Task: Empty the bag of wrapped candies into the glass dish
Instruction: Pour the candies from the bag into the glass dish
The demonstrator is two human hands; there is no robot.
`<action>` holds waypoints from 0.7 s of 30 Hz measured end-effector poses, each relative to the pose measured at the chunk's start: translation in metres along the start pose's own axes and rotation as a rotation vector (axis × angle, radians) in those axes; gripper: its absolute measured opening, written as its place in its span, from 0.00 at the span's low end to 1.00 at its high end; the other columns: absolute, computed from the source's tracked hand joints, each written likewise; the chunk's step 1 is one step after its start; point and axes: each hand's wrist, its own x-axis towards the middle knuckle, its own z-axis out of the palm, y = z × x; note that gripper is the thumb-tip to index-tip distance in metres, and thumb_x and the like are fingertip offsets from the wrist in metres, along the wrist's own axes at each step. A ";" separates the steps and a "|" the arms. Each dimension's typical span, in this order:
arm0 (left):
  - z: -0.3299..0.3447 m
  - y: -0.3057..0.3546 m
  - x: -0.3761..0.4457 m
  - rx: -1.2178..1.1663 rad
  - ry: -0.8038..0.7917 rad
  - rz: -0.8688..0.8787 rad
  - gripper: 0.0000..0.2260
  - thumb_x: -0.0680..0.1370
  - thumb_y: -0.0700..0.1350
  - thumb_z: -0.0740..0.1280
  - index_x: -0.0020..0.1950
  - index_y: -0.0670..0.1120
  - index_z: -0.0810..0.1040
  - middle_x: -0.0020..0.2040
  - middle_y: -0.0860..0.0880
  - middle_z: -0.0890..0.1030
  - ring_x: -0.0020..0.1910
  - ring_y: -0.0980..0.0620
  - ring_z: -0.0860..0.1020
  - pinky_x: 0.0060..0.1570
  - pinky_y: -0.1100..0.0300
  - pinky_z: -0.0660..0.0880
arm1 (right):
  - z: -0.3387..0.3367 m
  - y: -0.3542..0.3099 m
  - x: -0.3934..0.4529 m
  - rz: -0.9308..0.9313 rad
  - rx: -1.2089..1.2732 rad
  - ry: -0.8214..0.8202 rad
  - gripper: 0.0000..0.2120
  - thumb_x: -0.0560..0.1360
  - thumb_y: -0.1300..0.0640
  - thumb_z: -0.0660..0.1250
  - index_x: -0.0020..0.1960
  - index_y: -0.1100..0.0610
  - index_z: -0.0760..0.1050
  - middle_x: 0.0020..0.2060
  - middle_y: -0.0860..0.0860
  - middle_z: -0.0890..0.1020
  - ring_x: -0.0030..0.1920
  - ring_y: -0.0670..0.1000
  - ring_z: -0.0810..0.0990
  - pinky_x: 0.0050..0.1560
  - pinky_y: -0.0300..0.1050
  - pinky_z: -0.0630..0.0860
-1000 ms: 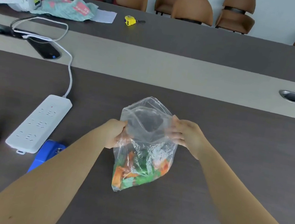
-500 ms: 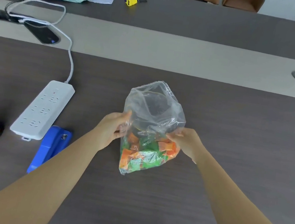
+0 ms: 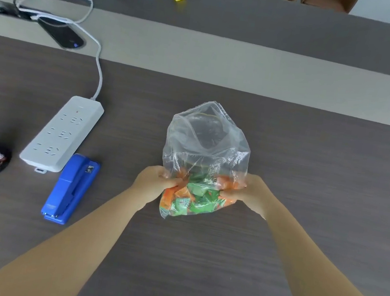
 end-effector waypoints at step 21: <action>-0.033 0.054 -0.014 -0.641 -0.509 -0.181 0.15 0.76 0.47 0.61 0.60 0.44 0.74 0.57 0.45 0.80 0.55 0.48 0.78 0.51 0.54 0.75 | -0.013 -0.050 -0.008 0.073 0.494 -0.099 0.14 0.73 0.50 0.62 0.54 0.56 0.77 0.52 0.54 0.82 0.50 0.52 0.82 0.48 0.50 0.78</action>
